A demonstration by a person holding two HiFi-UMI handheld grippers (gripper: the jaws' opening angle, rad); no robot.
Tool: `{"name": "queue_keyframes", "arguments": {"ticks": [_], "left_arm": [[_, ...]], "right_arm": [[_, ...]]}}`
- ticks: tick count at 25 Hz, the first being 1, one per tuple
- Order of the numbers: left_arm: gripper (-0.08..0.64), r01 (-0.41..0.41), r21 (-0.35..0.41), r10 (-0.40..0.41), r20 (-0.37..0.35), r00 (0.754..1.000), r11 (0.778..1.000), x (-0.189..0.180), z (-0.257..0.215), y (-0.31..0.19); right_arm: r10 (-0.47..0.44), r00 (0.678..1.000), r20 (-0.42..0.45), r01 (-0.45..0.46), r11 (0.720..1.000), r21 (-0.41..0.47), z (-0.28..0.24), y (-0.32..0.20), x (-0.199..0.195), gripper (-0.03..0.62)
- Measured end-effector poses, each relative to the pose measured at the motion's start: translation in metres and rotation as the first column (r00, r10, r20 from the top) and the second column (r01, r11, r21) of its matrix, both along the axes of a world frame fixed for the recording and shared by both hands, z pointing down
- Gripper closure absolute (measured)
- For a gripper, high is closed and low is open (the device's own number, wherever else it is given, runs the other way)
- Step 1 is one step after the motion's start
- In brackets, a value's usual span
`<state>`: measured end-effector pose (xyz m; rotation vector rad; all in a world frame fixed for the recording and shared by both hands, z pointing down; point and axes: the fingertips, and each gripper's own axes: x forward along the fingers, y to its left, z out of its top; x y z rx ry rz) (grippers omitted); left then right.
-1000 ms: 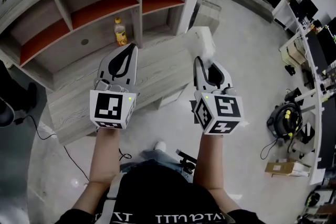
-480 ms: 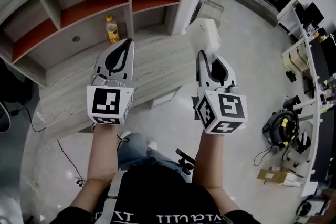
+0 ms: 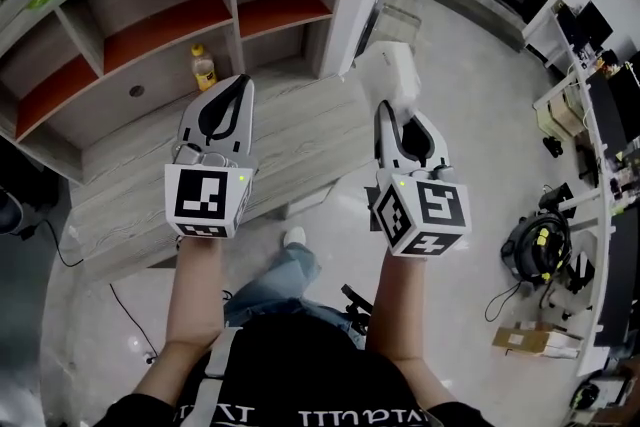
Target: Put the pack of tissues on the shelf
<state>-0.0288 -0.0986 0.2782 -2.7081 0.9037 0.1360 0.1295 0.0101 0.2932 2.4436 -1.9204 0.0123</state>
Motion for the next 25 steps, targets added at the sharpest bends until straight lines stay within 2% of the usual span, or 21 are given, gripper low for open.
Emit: {"name": "queue_keyframes", "arguments": {"ticks": [8,12,18,25], "left_arm": [[0.549,0.044,0.006,-0.044,-0.015,0.999,0.999,0.021,-0.003,-0.029],[0.548,0.094,0.021,-0.094,-0.02,0.995,0.995,0.032,-0.012,-0.047],[0.548,0.19,-0.011,-0.19,-0.051,0.98,0.982,0.029,-0.016,-0.098],[0.549,0.231,-0.035,-0.233,-0.057,0.971,0.972,0.041,-0.016,-0.144]], "right_arm": [[-0.053,0.999,0.006,0.053,0.998,0.017,-0.004,-0.035,0.025,0.497],[-0.098,0.995,0.018,0.097,0.995,0.023,-0.01,-0.06,0.046,0.497],[-0.172,0.984,0.036,0.171,0.985,0.026,-0.014,-0.114,0.055,0.497],[-0.218,0.973,0.073,0.218,0.976,0.0,-0.011,-0.163,0.074,0.497]]}}
